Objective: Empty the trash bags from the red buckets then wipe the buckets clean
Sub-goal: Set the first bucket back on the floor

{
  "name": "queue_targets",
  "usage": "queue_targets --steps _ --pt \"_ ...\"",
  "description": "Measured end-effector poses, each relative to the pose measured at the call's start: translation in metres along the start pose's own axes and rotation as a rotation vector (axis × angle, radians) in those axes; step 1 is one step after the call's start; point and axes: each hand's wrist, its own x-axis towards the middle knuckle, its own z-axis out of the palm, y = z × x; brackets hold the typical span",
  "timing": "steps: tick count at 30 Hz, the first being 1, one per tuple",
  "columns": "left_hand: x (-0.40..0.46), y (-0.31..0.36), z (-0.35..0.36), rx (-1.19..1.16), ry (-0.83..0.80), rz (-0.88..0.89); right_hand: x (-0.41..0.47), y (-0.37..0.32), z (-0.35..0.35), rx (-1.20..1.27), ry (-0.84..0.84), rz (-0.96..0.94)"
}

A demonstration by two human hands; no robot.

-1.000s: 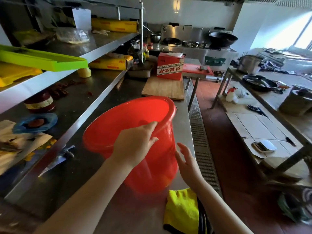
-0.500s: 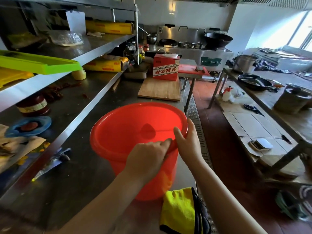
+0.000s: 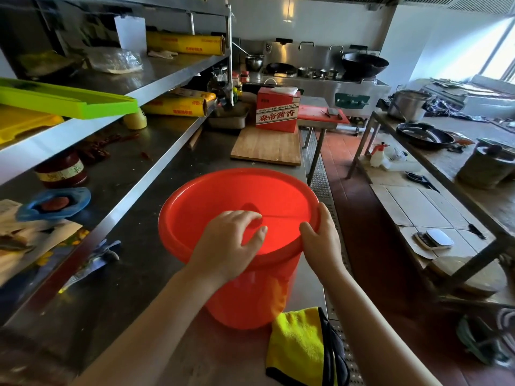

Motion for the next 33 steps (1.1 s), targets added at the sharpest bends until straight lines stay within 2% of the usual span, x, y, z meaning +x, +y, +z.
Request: queue_targets --steps 4,8,12,19,33 --pt "0.005 -0.040 -0.015 0.129 -0.028 -0.180 0.001 0.002 -0.003 -0.006 -0.010 0.056" --pt "0.004 -0.081 -0.025 0.186 -0.099 -0.482 0.002 0.002 -0.009 0.028 0.009 0.164" --pt "-0.001 -0.092 -0.029 -0.067 -0.241 -0.737 0.001 -0.002 -0.007 0.030 0.022 0.202" --pt "-0.006 -0.098 -0.033 -0.141 -0.241 -0.729 -0.008 -0.007 -0.004 -0.082 0.038 0.198" --pt "-0.055 -0.115 -0.051 -0.185 -0.129 -0.541 -0.076 -0.011 0.003 -0.104 0.051 0.094"
